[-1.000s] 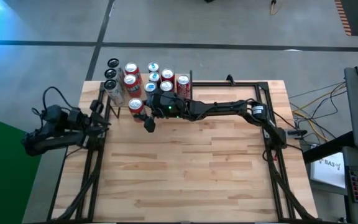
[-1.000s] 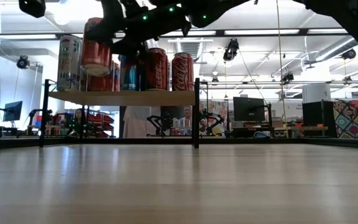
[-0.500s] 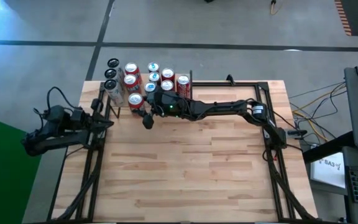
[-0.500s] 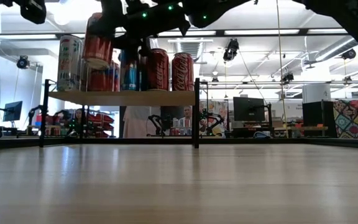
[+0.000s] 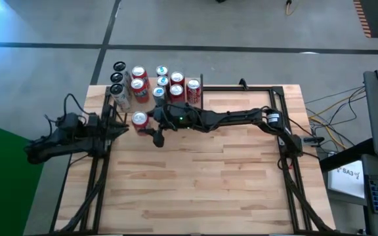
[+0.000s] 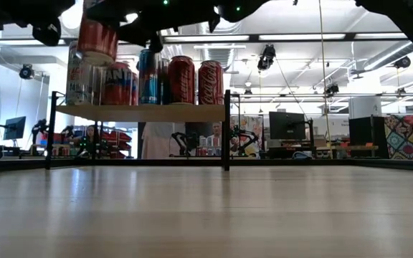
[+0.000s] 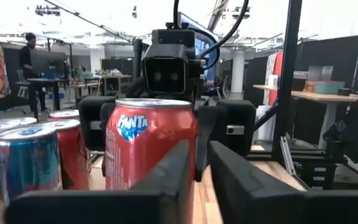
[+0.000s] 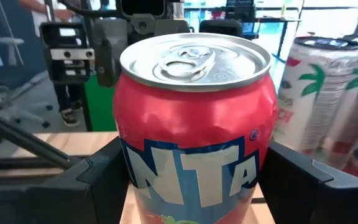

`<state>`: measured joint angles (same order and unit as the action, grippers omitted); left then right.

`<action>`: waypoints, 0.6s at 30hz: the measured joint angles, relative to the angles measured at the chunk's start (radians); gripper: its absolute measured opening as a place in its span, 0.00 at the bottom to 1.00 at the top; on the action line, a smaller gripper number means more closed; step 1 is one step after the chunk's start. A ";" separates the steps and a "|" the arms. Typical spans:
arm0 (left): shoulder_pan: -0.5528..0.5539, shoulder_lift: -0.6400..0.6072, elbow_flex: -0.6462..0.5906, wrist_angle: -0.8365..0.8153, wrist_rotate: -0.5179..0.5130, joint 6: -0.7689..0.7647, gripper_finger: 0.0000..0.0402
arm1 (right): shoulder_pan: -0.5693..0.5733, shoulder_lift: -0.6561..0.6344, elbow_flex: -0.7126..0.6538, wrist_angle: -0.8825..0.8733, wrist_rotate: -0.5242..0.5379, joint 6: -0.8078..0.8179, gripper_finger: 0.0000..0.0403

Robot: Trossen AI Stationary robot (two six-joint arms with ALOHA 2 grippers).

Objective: Place canned beverage on shelf
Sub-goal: Put the red soda can on the shelf aligned with the other red soda cans

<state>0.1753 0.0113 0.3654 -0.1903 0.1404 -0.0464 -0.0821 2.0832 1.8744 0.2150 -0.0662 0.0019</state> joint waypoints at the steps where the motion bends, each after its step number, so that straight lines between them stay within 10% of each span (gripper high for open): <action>1: 0.000 -0.001 -0.001 0.006 0.000 0.000 0.15 | 0.003 -0.008 0.000 -0.015 0.003 -0.013 0.69; 12: 0.000 0.054 -0.133 0.215 0.000 -0.004 0.65 | 0.034 -0.081 0.000 -0.181 0.003 -0.096 0.69; 18: 0.000 0.105 -0.219 0.363 0.001 -0.015 0.76 | 0.036 -0.084 0.000 -0.187 0.006 -0.101 0.69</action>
<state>0.1752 0.1166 0.1463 0.1728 0.1414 -0.0617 -0.0460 1.9987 1.8744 0.0282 -0.0601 -0.0988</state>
